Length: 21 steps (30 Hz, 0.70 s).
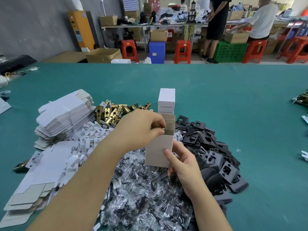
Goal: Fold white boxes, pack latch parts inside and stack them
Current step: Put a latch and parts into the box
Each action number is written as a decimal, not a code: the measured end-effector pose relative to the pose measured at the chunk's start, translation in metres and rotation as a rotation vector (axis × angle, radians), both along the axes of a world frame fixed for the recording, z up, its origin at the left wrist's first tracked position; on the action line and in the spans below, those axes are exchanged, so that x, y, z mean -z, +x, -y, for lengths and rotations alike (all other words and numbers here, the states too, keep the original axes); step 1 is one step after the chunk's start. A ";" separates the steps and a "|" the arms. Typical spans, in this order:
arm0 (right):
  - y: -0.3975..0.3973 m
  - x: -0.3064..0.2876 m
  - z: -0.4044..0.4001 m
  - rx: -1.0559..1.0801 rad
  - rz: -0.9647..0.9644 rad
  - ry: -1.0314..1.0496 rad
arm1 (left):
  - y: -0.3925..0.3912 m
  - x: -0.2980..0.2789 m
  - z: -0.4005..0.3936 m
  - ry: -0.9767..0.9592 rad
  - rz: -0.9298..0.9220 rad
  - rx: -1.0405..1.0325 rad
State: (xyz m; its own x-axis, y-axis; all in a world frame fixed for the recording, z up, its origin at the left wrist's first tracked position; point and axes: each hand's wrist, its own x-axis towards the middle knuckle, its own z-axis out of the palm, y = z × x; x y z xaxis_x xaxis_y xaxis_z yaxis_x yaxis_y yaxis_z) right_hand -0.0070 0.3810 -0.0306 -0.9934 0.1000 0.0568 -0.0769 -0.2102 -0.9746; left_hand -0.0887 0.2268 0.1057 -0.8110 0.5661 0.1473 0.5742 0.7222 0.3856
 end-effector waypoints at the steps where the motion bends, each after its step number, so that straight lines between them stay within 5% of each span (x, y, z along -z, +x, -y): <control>1: 0.000 0.000 0.000 0.000 0.000 0.001 | 0.001 0.001 -0.001 -0.041 -0.010 0.004; 14: -0.001 0.003 0.002 -0.006 0.005 0.043 | -0.005 0.003 0.008 -0.152 0.020 -0.015; 21: 0.000 0.002 0.002 0.023 0.003 0.061 | -0.008 -0.002 0.025 0.266 -0.048 -0.154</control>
State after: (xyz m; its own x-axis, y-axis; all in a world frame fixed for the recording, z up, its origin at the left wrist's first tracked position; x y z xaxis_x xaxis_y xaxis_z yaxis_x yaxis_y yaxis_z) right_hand -0.0071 0.3792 -0.0326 -0.9911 0.1189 0.0602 -0.0777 -0.1487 -0.9858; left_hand -0.0964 0.2016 0.1079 -0.8728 0.3736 0.3142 0.4881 0.6799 0.5473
